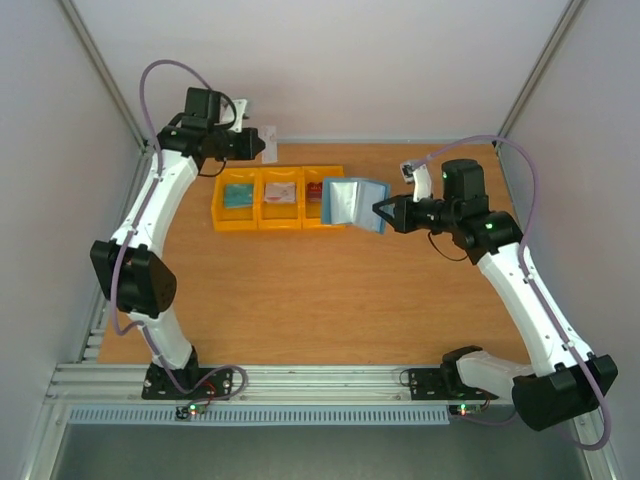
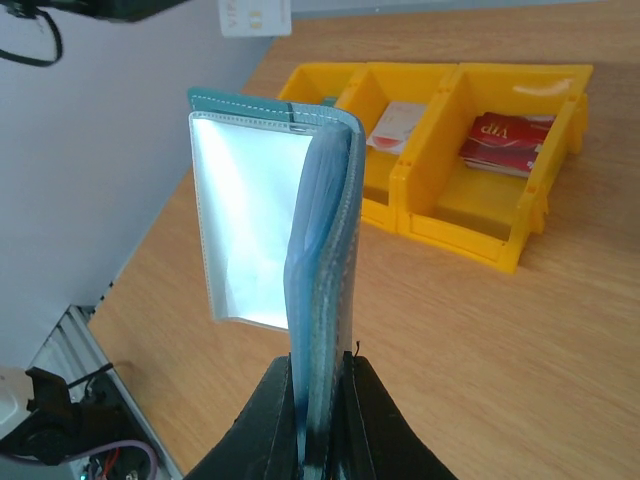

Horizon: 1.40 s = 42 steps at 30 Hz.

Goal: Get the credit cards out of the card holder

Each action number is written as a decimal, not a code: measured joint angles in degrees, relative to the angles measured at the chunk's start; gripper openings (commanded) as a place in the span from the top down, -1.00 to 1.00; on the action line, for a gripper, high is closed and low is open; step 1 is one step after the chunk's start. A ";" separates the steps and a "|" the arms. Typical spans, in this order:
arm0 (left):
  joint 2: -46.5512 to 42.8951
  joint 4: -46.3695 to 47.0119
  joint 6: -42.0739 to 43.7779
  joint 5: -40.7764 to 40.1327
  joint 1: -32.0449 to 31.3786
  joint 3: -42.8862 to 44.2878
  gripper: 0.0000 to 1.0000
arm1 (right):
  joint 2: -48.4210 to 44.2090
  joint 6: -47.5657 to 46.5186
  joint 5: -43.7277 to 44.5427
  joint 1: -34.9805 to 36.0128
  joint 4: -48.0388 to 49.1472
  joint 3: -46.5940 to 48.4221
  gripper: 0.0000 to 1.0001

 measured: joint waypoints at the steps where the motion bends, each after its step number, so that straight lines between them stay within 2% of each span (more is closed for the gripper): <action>1: -0.02 0.50 -1.57 -0.31 0.42 -0.96 0.99 | -0.28 0.07 0.09 0.00 0.02 0.00 0.98; 4: 0.55 1.46 -10.27 -1.97 1.33 -2.38 0.99 | -0.83 1.05 0.15 0.00 0.00 0.00 0.98; 9: 4.83 0.74 -23.71 -6.88 1.01 1.95 0.99 | -0.92 4.81 0.72 0.00 -0.02 0.00 0.98; 13: 5.27 1.20 -31.26 -9.77 0.72 0.22 1.00 | -1.92 9.22 3.26 0.00 0.87 -0.09 0.97; 18: 6.05 3.87 -37.79 -9.25 0.17 -3.63 1.00 | -2.38 14.60 7.15 -0.04 0.96 -0.17 0.98; 24: 4.81 5.79 -39.12 -5.49 0.35 -10.14 0.99 | 1.75 19.87 5.49 -0.04 0.24 -3.30 0.98; 31: -2.71 5.03 -38.97 2.21 0.74 -17.18 1.00 | 12.61 21.57 -3.67 -0.04 -0.98 -8.96 0.97; 42: -11.15 -3.17 -34.64 8.61 0.66 -17.00 0.99 | 29.14 16.37 -12.87 -0.04 0.61 -14.14 0.98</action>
